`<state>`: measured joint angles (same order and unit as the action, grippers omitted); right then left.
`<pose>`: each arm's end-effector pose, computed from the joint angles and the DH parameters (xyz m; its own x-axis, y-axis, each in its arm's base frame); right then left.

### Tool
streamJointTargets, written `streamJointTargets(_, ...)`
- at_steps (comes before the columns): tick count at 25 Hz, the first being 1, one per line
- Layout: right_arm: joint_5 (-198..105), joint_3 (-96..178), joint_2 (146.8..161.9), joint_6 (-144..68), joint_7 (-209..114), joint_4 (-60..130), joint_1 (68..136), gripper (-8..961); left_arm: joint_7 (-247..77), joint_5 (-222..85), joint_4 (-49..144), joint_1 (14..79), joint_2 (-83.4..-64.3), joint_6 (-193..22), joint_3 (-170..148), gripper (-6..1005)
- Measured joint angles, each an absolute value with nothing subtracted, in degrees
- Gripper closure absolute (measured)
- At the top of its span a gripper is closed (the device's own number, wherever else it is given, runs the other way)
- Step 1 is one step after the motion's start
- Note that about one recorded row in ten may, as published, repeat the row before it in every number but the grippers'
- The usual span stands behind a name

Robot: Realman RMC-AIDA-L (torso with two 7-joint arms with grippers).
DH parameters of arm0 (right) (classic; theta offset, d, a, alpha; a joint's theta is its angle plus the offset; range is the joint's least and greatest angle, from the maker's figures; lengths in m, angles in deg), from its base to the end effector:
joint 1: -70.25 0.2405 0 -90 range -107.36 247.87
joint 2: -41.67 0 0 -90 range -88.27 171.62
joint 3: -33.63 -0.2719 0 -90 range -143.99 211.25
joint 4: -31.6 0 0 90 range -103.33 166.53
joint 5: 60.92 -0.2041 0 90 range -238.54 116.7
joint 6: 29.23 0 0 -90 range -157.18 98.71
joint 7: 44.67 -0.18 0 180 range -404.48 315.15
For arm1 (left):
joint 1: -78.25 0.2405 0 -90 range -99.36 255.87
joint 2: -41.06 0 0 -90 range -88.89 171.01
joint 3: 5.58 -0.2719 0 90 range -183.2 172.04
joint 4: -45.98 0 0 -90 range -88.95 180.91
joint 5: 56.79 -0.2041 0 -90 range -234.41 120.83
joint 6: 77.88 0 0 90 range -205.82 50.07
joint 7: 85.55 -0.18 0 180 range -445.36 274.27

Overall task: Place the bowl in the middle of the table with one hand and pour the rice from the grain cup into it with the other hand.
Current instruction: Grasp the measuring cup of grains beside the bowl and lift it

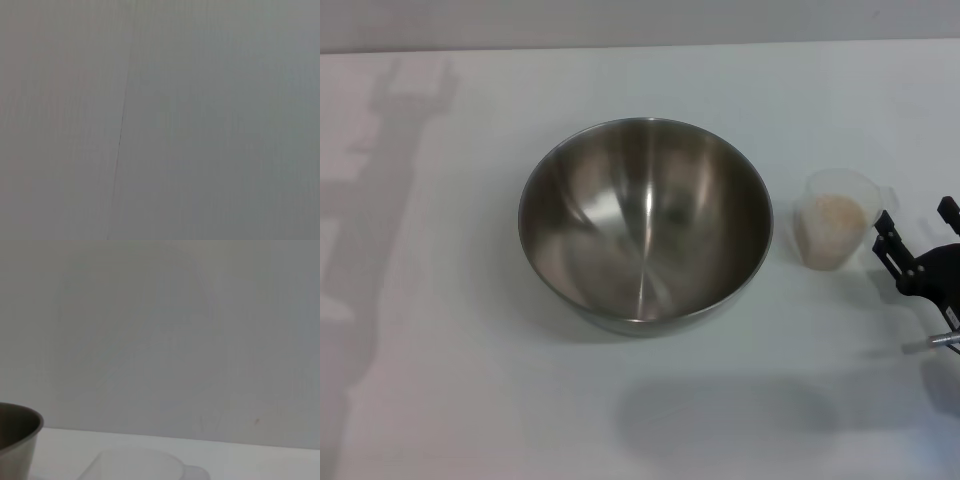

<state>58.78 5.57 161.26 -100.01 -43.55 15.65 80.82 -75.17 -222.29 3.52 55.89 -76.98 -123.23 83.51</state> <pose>0.3600 0.2731 -0.0646 0.7555 -0.0657 -0.6519 -0.6522 -0.1709 -0.7386 -0.2446 0.4413 0.0613 0.6117 -0.2586 0.7476 0.7469 -0.1224 -0.6535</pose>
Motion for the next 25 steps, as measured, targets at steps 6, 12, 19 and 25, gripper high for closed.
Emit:
streamJointTargets(6, 58.6, 5.39, 161.28, -99.98, -43.57, 15.48, 81.03, 202, -75.17, -222.29, 3.52, 55.82, -76.98, -123.25, 83.62, 274)
streamJointTargets(12, 58.53, 5.15, 161.17, -99.98, -43.59, 15.87, 81.53, 218, -75.17, -222.29, 3.53, 56.02, -76.98, -123.62, 83.44, 273)
streamJointTargets(19, 58.41, 5.06, 161.06, -98.72, -43.61, 16.53, 82.66, 237, -74.79, -222.24, 3.53, 56.36, -76.98, -124.14, 83.37, 273)
streamJointTargets(25, 58.35, 5.06, 161.09, -98.42, -43.66, 17.18, 83.73, 253, -74.29, -222.24, 3.53, 56.45, -76.97, -124.19, 83.56, 273)
